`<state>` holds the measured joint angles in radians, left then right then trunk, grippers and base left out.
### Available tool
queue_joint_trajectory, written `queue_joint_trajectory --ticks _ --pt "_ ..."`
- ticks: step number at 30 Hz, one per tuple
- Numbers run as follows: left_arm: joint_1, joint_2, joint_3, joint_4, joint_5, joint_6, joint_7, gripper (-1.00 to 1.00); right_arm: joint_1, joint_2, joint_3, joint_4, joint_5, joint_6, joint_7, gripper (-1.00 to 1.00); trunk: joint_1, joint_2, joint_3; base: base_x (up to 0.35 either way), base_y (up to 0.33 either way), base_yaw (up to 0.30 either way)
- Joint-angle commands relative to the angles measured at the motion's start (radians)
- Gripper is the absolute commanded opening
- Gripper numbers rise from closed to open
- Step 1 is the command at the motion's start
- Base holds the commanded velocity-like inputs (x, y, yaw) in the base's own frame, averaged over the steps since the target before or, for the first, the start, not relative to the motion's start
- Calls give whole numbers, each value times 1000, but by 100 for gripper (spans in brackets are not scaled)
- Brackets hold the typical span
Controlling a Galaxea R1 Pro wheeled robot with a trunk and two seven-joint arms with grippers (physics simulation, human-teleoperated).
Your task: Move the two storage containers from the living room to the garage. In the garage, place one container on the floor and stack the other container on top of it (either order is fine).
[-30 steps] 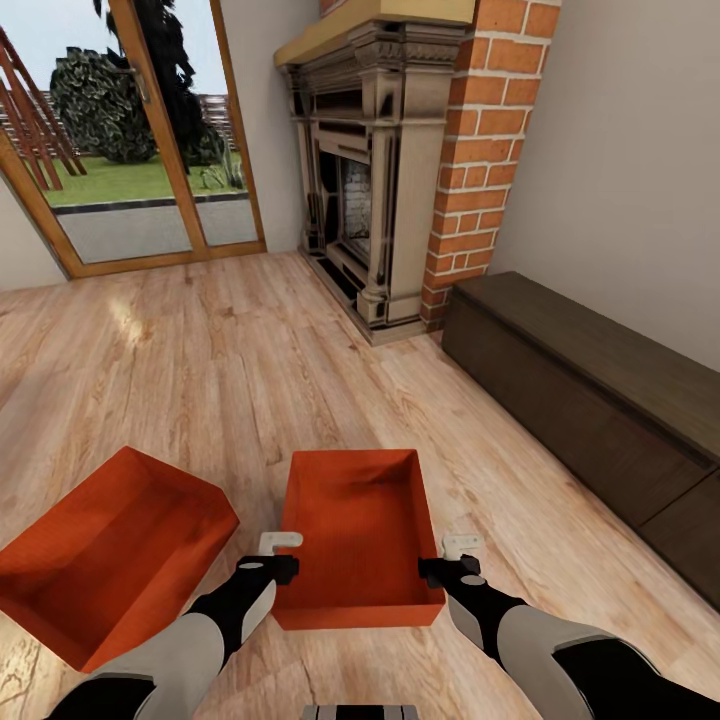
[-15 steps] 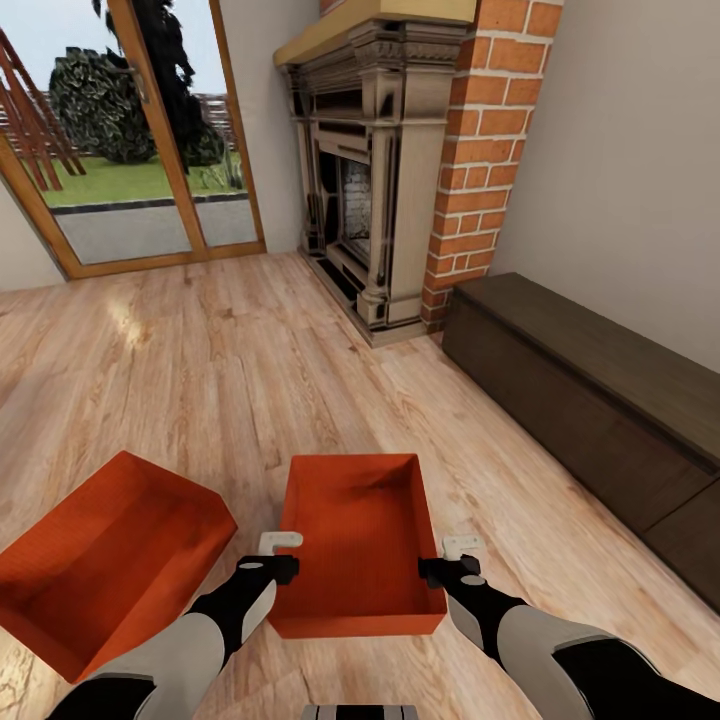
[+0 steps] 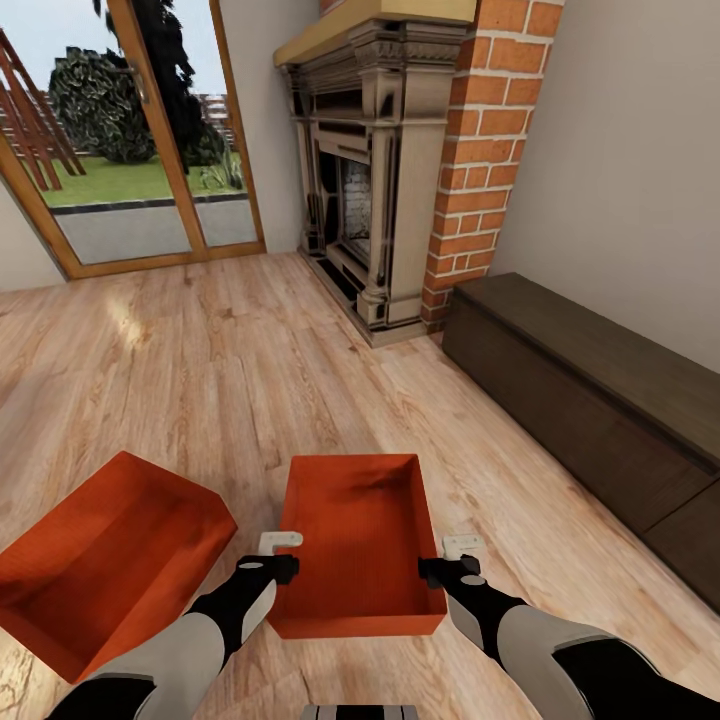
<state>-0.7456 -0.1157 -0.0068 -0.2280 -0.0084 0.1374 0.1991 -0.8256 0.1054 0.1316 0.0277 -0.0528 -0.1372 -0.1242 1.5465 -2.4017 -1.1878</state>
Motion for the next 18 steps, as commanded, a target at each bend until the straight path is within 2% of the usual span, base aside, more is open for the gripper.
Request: queue_joint_trajectory --ticks 1,18 --pt "0 0 -1 -2 -1 6 3 100 -1 0 8 3 -5 -5 -3 100 0 0 -1 0 0 0" --pt "0 -4 -1 -4 2 5 2 100 -1 0 8 3 -5 -4 -3 100 0 0 -1 0 0 0"
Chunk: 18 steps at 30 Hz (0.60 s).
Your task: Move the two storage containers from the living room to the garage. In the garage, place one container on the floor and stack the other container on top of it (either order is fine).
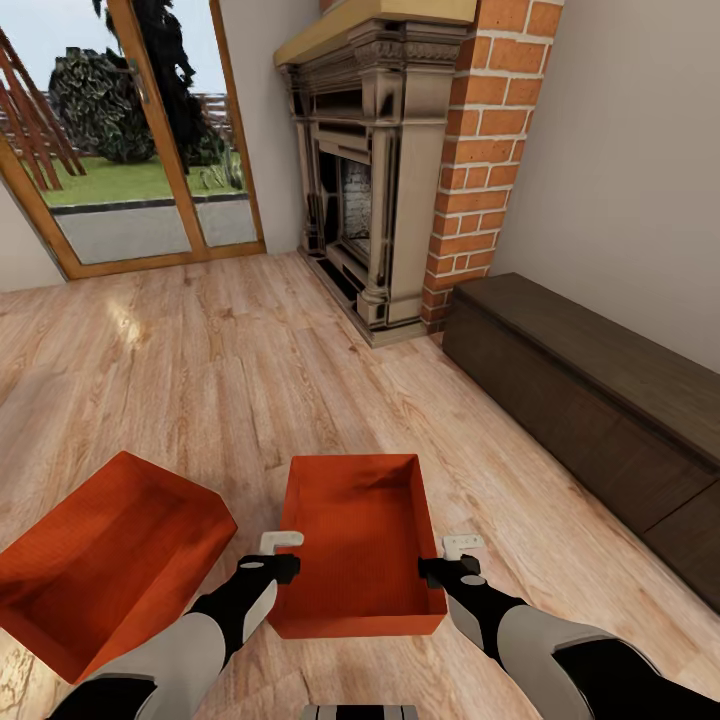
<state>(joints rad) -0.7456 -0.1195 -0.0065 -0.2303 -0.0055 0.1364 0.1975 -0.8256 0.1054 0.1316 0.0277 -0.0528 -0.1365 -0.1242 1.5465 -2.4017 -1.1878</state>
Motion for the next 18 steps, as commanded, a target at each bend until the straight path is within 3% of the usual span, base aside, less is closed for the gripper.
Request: queue_joint_trajectory --ticks 1,4,18 --pt "0 0 0 -2 1 6 3 100 -1 0 8 3 -5 -5 -3 100 0 0 -1 0 0 0" --pt "0 0 0 -2 3 7 3 100 -1 0 8 3 -5 -5 -3 100 0 0 -1 0 0 0" --pt "0 1 1 -1 2 8 2 100 -1 0 8 3 -5 -5 -3 100 46 -84 -38 0 0 0"
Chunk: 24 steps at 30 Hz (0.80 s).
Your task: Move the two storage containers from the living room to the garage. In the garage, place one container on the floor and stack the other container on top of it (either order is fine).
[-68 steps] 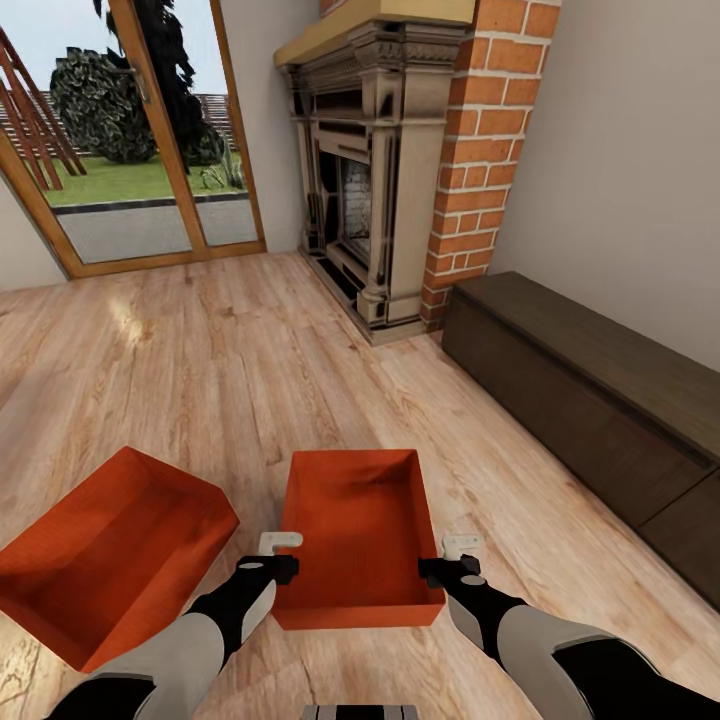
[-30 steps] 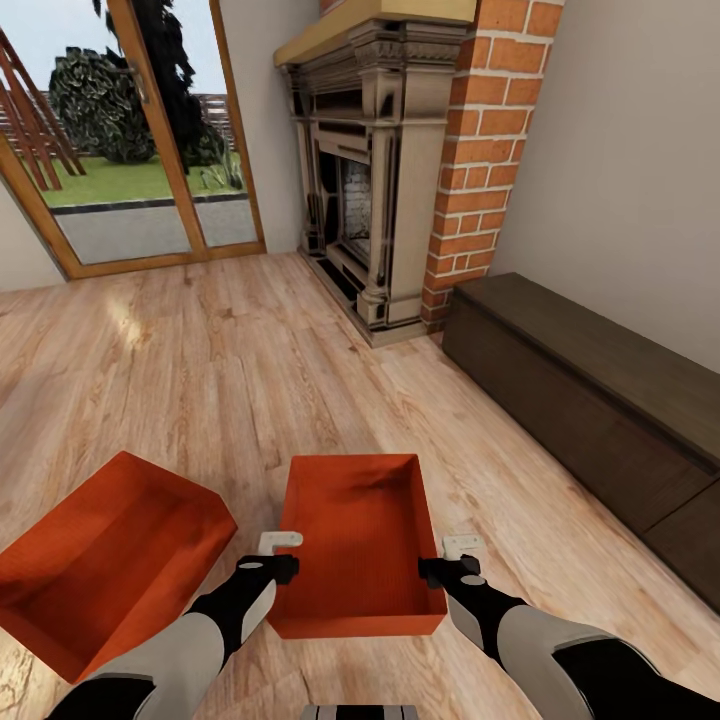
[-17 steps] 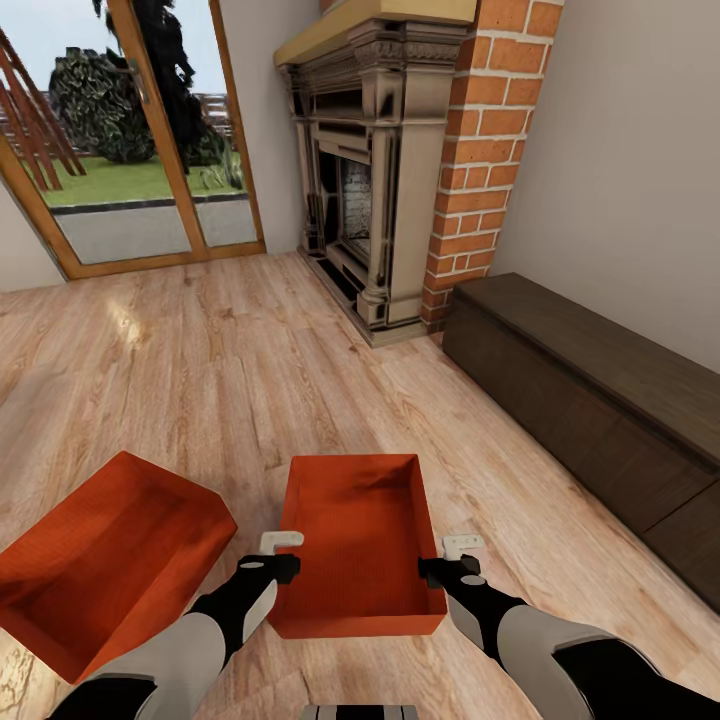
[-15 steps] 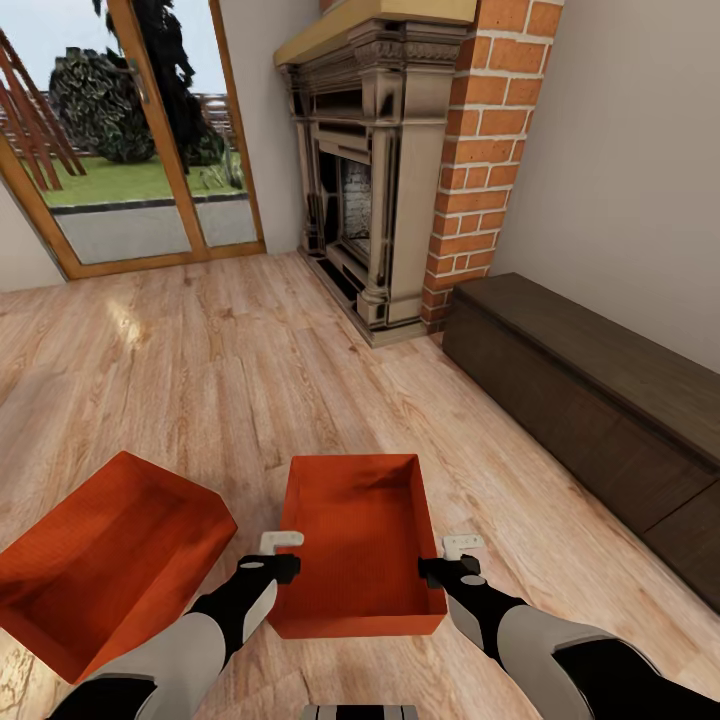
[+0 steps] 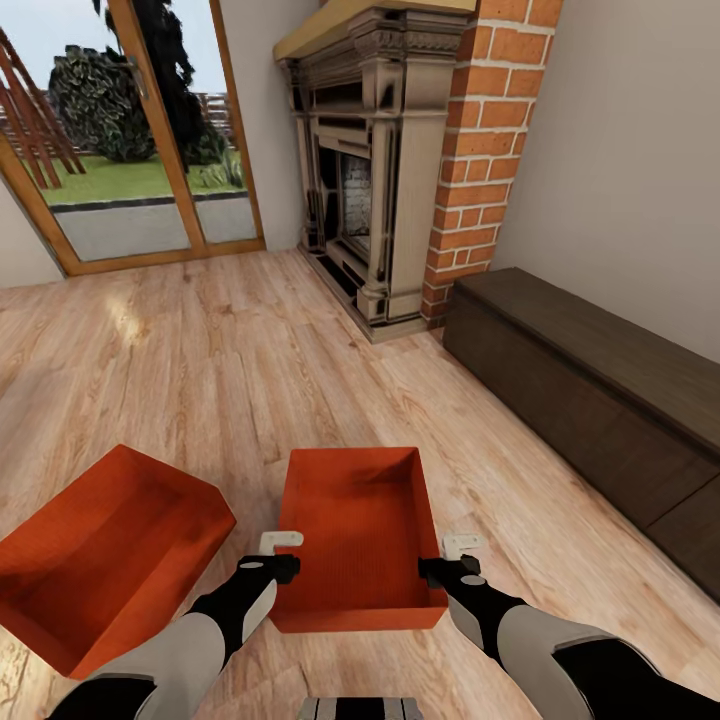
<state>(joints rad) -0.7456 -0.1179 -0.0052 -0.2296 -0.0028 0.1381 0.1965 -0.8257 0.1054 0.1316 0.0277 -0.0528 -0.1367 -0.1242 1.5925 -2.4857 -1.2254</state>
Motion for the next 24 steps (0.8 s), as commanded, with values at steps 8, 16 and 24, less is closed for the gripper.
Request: queue_joint_trajectory --ticks 8,16,24 --pt "0 0 0 -2 -1 6 4 100 -1 0 8 3 -5 -5 -3 100 0 0 -1 0 0 0" --pt "0 0 0 -2 0 6 3 100 -1 0 8 3 -5 -5 -3 100 8 -15 -15 0 0 0" --pt "0 0 0 -2 0 6 3 100 -1 0 8 3 -5 -5 -3 100 8 -15 -15 0 0 0"
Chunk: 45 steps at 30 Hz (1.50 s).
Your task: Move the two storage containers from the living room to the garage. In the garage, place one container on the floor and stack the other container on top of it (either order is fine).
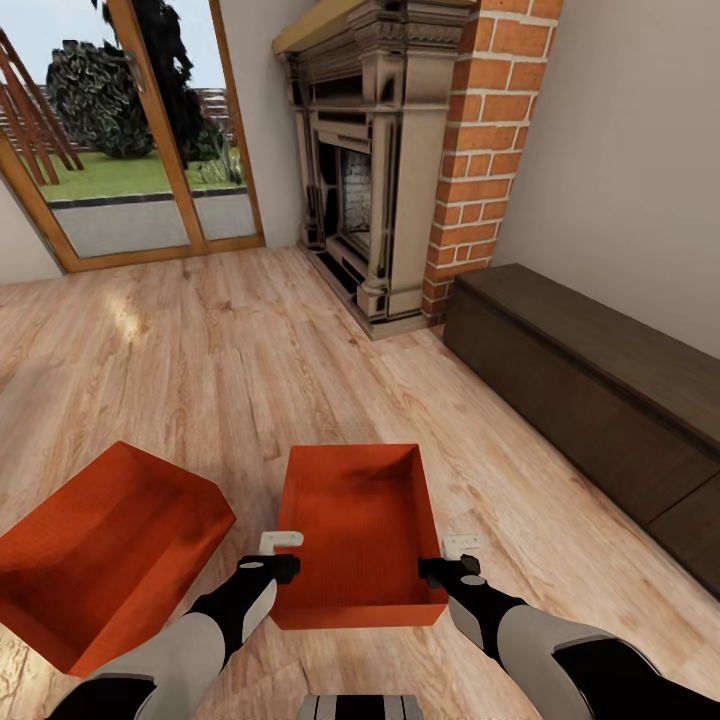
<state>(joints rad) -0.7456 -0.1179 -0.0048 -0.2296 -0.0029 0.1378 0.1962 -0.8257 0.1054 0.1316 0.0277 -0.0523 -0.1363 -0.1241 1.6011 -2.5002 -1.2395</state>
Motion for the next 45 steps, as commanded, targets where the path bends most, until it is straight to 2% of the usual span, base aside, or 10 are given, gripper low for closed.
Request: queue_joint_trajectory --ticks 1,23,24,25,26,45 --pt "0 0 -1 -2 0 6 3 100 -1 0 8 3 -5 -5 -3 100 0 0 -1 0 0 0" --pt "0 2 0 -1 -4 6 6 100 -1 0 8 3 -4 -6 -3 100 0 0 -1 0 0 0" --pt "0 3 1 -1 -2 7 6 -100 -1 0 8 3 -4 -5 -3 100 0 0 -1 0 0 0" --pt "0 4 1 -1 -1 7 6 -100 -1 0 8 3 -4 -4 -3 100 0 0 -1 0 0 0" --pt "0 4 1 -1 0 8 5 -100 -1 0 8 3 -4 -2 -3 -100 0 0 -1 0 0 0" --pt "0 -1 0 -1 -2 6 5 -100 -1 0 8 3 -4 -6 -3 -100 0 0 -1 0 0 0"
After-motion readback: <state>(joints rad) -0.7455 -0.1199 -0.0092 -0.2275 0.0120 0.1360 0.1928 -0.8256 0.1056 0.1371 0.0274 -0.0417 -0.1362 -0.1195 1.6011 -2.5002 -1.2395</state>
